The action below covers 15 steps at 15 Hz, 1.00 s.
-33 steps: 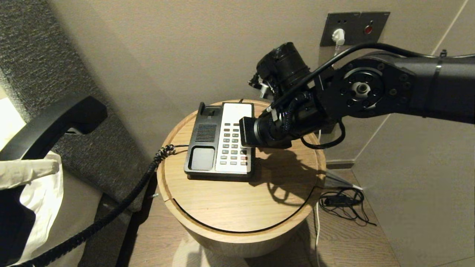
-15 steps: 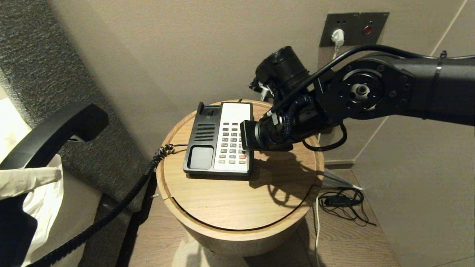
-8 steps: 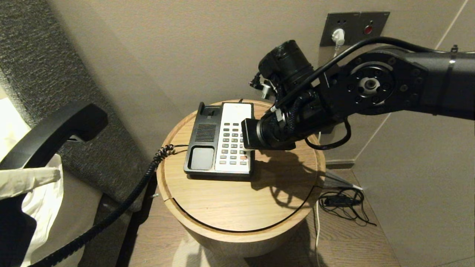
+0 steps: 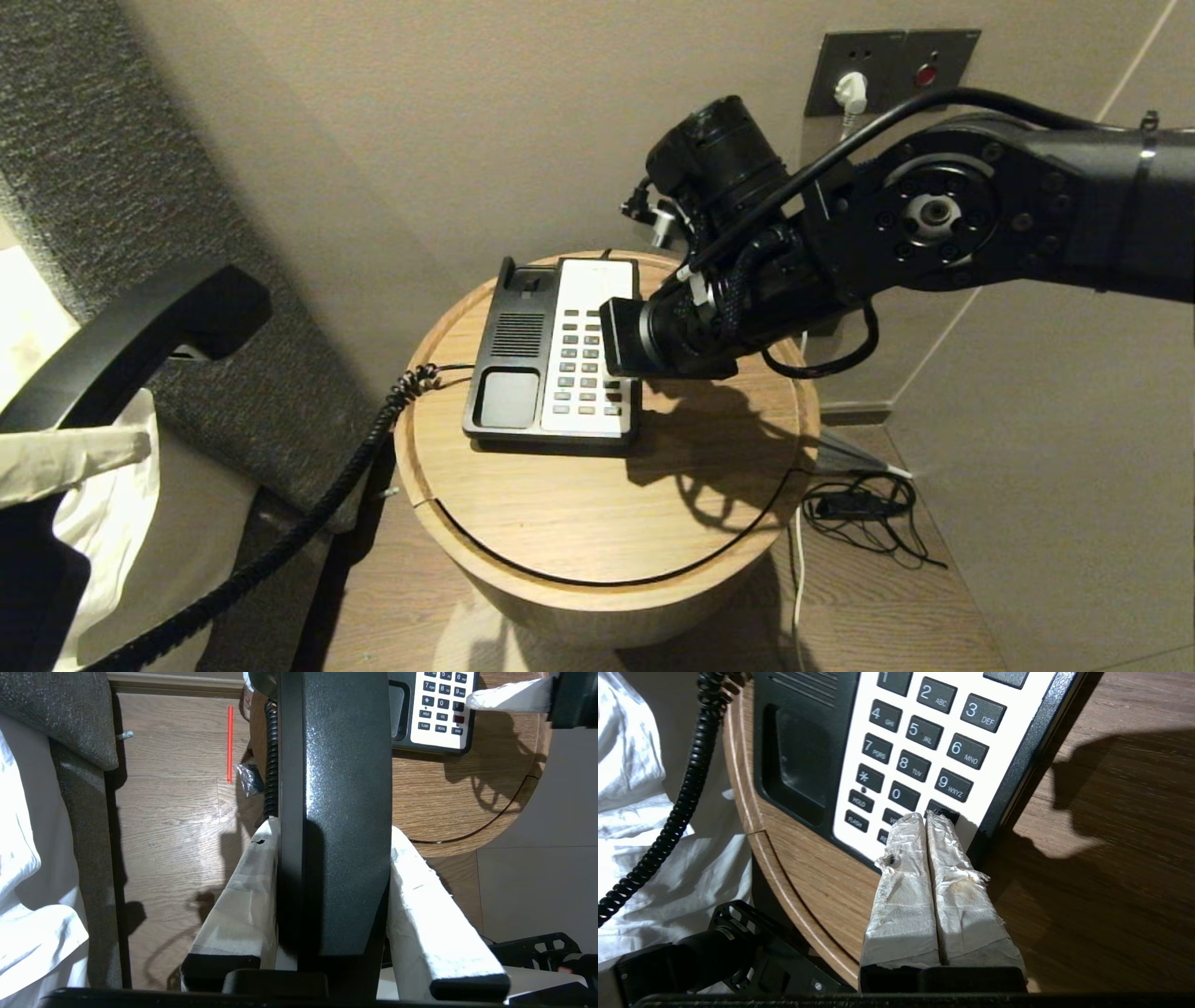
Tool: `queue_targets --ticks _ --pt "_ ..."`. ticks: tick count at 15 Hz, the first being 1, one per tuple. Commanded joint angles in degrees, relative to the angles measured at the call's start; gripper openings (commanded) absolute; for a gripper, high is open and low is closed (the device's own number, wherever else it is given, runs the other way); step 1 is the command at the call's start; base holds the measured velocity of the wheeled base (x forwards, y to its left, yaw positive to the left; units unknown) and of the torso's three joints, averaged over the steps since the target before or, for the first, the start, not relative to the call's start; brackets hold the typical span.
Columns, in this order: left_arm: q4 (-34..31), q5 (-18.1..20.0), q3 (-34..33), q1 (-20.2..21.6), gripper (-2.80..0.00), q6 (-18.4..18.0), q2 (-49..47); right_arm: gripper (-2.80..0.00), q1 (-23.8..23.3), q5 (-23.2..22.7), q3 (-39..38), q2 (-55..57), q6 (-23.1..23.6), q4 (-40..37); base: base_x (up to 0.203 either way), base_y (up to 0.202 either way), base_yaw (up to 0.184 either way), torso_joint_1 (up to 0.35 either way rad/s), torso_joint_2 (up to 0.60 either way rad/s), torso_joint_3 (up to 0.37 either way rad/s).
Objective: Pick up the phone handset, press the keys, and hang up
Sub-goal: Dial the number
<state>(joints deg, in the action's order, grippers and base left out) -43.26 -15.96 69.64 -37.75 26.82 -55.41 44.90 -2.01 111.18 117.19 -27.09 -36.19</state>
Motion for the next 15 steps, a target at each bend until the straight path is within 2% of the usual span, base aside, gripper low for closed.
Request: queue_targets --ticks 1,6,10,15 --pt "-0.2 -0.1 -0.1 0.0 -2.8 0.2 -0.1 -2.8 -0.1 0.1 0.0 1.0 0.0 -0.1 0.0 0.0 0.0 0.0 0.0 0.0" --pt "-0.2 -0.1 -0.1 0.0 -2.8 0.2 -0.1 -2.8 -0.3 0.3 0.1 1.9 1.8 0.0 0.0 0.0 0.0 0.0 0.0 0.0" --pt "-0.2 -0.1 -0.1 0.0 -2.8 0.1 -0.1 -2.8 -0.6 2.3 0.0 2.2 6.3 0.5 0.0 0.0 0.0 0.0 0.0 0.0" --pt "-0.2 -0.1 -0.4 0.0 -2.8 0.1 -0.1 -2.8 -0.5 2.3 0.1 0.2 6.1 0.5 0.0 0.0 0.0 0.0 0.0 0.0"
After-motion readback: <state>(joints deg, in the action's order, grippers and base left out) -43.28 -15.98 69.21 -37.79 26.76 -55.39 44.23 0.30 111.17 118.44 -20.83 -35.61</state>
